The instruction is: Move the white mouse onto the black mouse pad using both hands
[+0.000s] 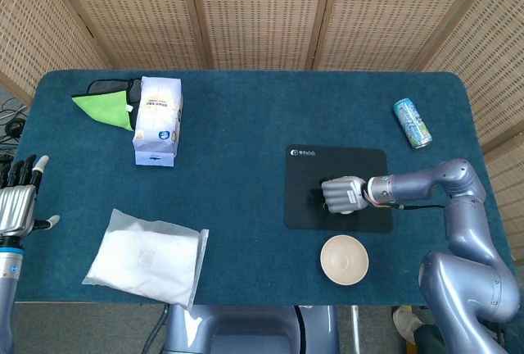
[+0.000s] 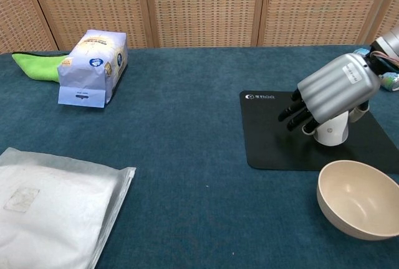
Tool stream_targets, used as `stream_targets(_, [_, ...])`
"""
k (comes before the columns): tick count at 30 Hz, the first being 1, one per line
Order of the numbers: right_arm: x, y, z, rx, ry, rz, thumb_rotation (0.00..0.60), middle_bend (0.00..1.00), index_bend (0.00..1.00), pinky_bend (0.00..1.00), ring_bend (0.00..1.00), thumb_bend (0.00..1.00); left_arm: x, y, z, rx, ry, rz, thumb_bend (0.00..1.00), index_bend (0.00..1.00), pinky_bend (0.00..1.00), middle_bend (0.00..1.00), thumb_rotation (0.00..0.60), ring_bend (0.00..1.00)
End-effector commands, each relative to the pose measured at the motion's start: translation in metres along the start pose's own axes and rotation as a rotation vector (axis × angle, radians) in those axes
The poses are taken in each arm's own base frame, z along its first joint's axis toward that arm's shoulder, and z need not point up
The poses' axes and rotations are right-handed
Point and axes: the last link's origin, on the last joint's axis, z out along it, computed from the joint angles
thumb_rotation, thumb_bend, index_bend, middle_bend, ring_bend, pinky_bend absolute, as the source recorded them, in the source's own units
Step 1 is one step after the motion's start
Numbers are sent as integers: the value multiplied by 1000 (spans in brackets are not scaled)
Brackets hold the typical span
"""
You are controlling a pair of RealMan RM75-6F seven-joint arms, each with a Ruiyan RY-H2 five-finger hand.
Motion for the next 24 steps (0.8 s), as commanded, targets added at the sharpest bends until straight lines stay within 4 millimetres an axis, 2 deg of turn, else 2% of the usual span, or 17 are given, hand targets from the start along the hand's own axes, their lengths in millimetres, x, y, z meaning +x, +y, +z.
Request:
stream_targets(1, [-4,1,1,-4,-32,-30,600,50,267,240,10,565,0,0,0,1,2,0,64,0,0,0,600,0])
stream_targets(3, [-5,2,1,-8,-42,-44,600,1,166,129,0,386,0,-1,1,2,1,-2,64,0,0,0,600,0])
stream_targets(6, [-6,2,1,-7,-48,-61,600,0,116,18,0,263,0,-1,1,1,-4,-1,64,0,0,0,600,0])
stream_targets(11, [-6,3,1,-11,-47,-72,600,0,100,0,0,209,1,-1,1,1,1,-2,65,0,0,0,600,0])
stream_targets(15, [-2,5,-2,-15,-21,-81,600,0,100,0,0,208,2,-1,1,2,3,-5,65,0,0,0,600,0])
stream_targets(24, [11,19,-28,-103,89,-66,600,0,100,0,0,234,6,-1,-2,-12,10,-22,63,0,0,0,600,0])
